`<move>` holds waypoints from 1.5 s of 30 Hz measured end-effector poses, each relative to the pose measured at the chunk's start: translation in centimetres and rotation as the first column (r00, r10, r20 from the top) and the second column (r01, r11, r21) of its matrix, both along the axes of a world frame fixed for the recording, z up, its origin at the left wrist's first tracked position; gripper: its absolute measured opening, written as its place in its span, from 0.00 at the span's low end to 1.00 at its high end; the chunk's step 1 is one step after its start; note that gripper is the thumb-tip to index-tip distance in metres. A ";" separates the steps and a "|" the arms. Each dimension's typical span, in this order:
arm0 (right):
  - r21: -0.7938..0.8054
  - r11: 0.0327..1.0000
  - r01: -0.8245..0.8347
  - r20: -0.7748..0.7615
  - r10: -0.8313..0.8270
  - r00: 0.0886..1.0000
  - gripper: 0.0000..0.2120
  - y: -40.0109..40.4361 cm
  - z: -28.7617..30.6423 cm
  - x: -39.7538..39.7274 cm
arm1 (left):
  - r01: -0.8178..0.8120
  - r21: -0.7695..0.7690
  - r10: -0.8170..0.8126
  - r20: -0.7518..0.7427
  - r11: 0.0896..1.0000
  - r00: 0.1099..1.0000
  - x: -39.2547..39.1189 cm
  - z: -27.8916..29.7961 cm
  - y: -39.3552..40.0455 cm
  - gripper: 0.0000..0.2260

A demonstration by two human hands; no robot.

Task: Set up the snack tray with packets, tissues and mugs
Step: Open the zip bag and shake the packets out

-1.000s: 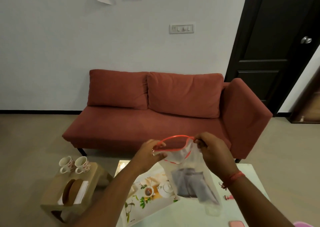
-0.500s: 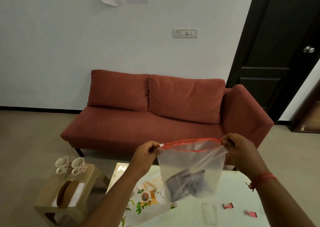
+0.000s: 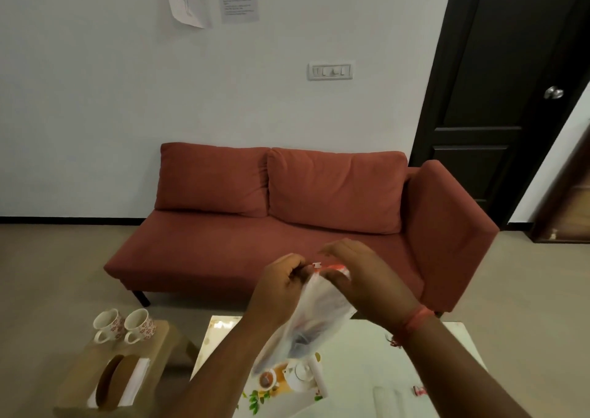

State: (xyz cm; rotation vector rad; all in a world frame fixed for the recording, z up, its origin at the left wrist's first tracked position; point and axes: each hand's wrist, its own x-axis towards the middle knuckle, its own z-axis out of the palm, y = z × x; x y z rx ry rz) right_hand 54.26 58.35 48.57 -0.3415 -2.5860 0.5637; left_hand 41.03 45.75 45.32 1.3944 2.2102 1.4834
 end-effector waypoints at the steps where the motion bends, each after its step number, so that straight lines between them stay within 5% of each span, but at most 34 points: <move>1: 0.011 1.000 -0.026 -0.006 0.026 1.000 0.12 -0.4 0.1 -0.8 | 0.000 -0.002 0.000 -0.006 1.000 1.000 -0.1 0.1 0.1 0.09; 7: 0.054 0.999 -0.001 -0.042 0.004 0.999 0.03 -0.9 0.4 -3.0 | -0.012 0.049 0.010 0.036 0.999 0.999 -1.4 0.2 -0.5 0.09; 17: 0.057 0.997 0.049 -0.073 -0.044 0.996 0.02 -0.5 0.4 -2.8 | 0.018 0.138 -0.022 0.027 0.990 0.999 -1.6 0.9 -1.1 0.11; 34: 0.004 0.957 0.290 -0.101 -0.288 0.952 0.05 5.9 0.1 2.3 | -0.296 0.207 0.280 0.102 0.932 0.954 -7.0 3.1 -3.8 0.10; 45: -0.212 0.968 0.132 0.040 -0.127 0.991 0.03 5.4 0.5 2.2 | -0.211 0.273 0.189 0.104 0.939 0.977 -7.2 4.1 -2.9 0.08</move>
